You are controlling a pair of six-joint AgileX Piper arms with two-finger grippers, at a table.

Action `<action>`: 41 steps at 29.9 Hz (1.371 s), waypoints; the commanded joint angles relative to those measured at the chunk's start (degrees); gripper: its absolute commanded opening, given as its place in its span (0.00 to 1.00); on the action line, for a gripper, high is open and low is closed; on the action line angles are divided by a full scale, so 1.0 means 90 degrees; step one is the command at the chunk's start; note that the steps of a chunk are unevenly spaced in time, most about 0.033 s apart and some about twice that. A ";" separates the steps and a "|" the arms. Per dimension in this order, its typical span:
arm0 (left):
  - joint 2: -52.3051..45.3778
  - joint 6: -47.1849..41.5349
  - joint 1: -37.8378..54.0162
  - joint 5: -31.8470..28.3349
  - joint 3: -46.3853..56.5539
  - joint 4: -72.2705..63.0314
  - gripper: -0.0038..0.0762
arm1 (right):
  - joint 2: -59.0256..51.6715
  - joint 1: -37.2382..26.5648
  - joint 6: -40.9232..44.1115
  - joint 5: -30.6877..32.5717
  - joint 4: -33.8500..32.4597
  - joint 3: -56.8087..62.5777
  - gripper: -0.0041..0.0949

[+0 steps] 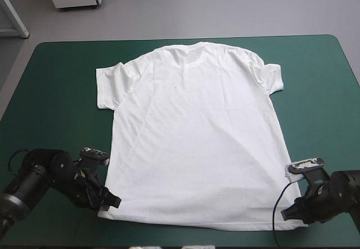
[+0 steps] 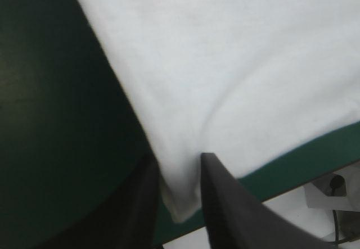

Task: Fold the cloth

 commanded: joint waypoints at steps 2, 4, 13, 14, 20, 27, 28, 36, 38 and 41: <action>-0.0382 -0.0215 -0.0051 0.0508 -0.0399 -0.0205 0.61 | -0.0032 0.0025 0.0184 0.0153 -0.0137 -0.0795 0.65; -0.0442 -0.0268 -0.0051 0.0508 -0.0758 0.0063 0.69 | 0.0047 0.0025 0.0383 -0.0025 -0.0376 -0.1166 0.65; 0.0772 -0.0711 -0.0028 -0.0850 -0.2479 0.1639 0.70 | 0.1696 0.0013 0.0773 -0.0579 -0.0689 -0.2714 0.64; 0.1025 -0.0711 -0.0028 -0.0979 -0.2653 0.1639 0.70 | 0.1981 0.0013 0.0773 -0.0631 -0.0714 -0.2940 0.64; 0.2372 -0.0711 -0.0028 -0.1749 -0.3434 0.1693 0.70 | 0.3331 0.0013 0.0758 -0.0981 -0.0786 -0.4273 0.64; 0.3572 -0.0893 0.0426 -0.1892 -0.3896 0.1587 0.70 | 0.4290 0.0013 0.0758 -0.1101 -0.0758 -0.5484 0.64; 0.3671 -0.0893 0.0525 -0.1955 -0.3911 0.1479 0.70 | 0.4363 0.0013 0.0758 -0.1114 -0.0743 -0.5567 0.64; 0.4310 -0.0756 0.0677 -0.2097 -0.4112 0.1358 0.69 | 0.4855 0.0013 0.0712 -0.1275 -0.0743 -0.5800 0.64; 0.4460 -0.0756 0.0677 -0.2155 -0.4135 0.1273 0.69 | 0.4965 0.0013 0.0712 -0.1311 -0.0743 -0.5810 0.64; 0.4623 -0.0756 0.0677 -0.2155 -0.4150 0.1178 0.69 | 0.5120 0.0013 0.0712 -0.1395 -0.0743 -0.5825 0.64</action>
